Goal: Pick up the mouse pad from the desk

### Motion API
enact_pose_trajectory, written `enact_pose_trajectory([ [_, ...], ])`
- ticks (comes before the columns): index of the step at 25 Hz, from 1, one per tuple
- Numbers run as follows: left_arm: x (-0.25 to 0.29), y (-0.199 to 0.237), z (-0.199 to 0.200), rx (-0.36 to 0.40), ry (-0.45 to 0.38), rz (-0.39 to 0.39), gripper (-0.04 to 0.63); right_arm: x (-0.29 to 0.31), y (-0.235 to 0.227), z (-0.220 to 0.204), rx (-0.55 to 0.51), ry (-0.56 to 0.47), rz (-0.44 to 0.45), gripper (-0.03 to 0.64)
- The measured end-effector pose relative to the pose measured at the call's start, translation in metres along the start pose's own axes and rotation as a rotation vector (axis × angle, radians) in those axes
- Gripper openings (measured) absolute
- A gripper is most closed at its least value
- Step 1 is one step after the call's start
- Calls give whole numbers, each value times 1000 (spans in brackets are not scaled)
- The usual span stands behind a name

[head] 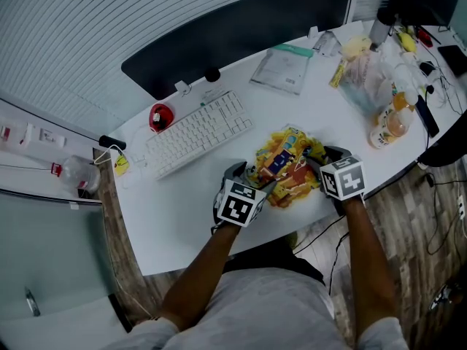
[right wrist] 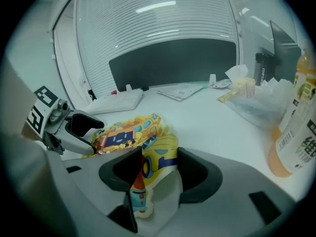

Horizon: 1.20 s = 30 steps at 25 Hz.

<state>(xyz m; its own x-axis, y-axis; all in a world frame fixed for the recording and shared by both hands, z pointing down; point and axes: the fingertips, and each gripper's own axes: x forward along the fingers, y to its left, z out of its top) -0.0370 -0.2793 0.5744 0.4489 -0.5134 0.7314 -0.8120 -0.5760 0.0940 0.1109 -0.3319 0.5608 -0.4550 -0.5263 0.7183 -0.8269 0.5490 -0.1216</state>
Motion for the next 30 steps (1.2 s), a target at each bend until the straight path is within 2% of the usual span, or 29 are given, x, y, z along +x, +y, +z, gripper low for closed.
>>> enact_pose_trajectory([
  [4,0,2,1,0,-18,2,402,-9,9,7,11,-69,39,180],
  [8,0,2,1,1,-35,-2,402,-24,26,18,-26,-167,109,118],
  [15,-3,2,2,6,-55,-40,402,-54,48,31,-111,-319,219,89],
  [21,-11,-2,5,6,-81,-150,402,-85,59,39,-137,-429,334,84],
  [25,-21,3,11,-28,-130,-231,402,-107,65,44,-155,-475,411,83],
  [30,-33,-12,25,9,-203,-414,402,-130,79,50,-174,-497,512,81],
])
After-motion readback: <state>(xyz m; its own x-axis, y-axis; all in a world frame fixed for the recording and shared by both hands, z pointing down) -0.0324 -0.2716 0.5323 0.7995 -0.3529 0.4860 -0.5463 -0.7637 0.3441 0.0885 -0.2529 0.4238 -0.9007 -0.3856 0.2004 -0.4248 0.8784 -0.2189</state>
